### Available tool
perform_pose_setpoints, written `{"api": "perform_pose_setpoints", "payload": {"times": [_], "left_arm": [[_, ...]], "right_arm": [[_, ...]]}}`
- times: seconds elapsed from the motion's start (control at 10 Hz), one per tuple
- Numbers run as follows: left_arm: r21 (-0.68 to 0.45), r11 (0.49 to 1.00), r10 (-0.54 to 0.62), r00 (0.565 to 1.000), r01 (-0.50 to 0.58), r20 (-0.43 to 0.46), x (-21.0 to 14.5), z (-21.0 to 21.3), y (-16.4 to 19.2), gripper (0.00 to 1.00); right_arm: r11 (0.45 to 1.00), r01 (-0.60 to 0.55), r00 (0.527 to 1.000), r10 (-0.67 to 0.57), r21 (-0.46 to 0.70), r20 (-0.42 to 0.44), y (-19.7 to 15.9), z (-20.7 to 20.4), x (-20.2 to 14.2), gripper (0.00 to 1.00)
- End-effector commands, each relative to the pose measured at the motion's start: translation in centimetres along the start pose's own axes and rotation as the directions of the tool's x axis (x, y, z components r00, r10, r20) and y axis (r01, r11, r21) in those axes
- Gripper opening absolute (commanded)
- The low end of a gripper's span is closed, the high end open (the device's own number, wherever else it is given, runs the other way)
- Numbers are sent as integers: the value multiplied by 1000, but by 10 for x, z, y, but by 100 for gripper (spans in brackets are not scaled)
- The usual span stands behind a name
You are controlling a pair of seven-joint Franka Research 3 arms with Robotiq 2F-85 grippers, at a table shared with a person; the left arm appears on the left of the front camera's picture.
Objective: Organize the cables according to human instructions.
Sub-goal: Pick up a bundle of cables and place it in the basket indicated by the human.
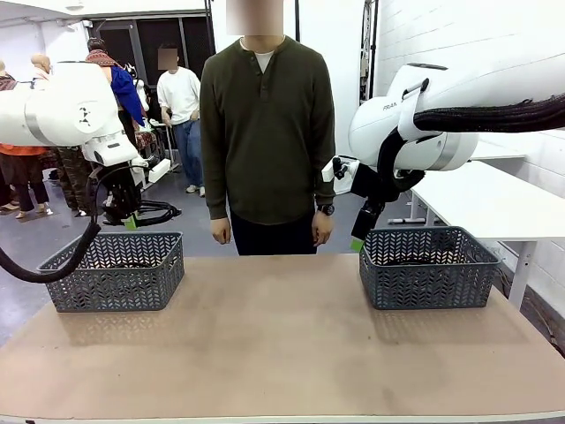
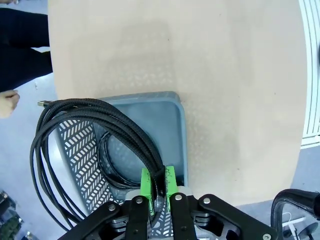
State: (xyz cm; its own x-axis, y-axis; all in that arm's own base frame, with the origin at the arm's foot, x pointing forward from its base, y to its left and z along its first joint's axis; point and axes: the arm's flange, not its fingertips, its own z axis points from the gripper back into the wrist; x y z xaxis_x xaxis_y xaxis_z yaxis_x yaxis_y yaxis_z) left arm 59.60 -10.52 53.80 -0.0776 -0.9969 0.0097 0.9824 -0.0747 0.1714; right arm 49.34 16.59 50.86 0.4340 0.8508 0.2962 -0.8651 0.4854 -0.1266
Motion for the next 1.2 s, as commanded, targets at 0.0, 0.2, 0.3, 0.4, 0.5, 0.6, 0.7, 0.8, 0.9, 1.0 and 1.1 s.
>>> {"api": "perform_pose_setpoints", "payload": {"times": [0.0,0.2,0.3,0.4,0.5,0.6,0.7,0.8,0.9,1.0,1.1], "left_arm": [[5,1000,-16,1000,17,-4,8,3,0,0],[5,1000,-16,1000,17,-4,8,3,0,0],[5,1000,-16,1000,17,-4,8,3,0,0],[5,1000,-16,1000,17,-4,8,3,0,0],[0,1000,-16,1000,16,2,9,0,-1,0],[3,1000,-5,1000,5,-13,-2,-2,-3,0],[7,1000,1,1000,-1,-27,-14,-5,-6,0],[16,1000,9,999,-9,-40,-25,-9,-10,0],[24,1000,18,999,-17,-38,-36,-13,-11,0],[25,999,22,999,-21,-32,-45,-17,-9,0],[23,999,37,999,-37,-34,-52,-24,-6,0]], "right_arm": [[1000,0,1000,0,0,-5,1,0,0,100],[1000,0,1000,0,0,-5,1,0,0,100],[1000,0,1000,0,0,-5,1,0,0,100],[1000,0,1000,0,0,-5,1,0,0,100],[1000,0,1000,0,0,-5,1,0,0,100],[1000,0,1000,0,0,-5,1,0,0,100],[1000,0,1000,0,0,-5,1,0,0,100],[1000,0,1000,0,0,-5,1,0,0,100],[1000,0,1000,0,0,-5,1,0,0,100],[1000,0,1000,0,0,-5,1,0,0,100],[1000,0,1000,0,0,-5,1,0,0,100]]}}
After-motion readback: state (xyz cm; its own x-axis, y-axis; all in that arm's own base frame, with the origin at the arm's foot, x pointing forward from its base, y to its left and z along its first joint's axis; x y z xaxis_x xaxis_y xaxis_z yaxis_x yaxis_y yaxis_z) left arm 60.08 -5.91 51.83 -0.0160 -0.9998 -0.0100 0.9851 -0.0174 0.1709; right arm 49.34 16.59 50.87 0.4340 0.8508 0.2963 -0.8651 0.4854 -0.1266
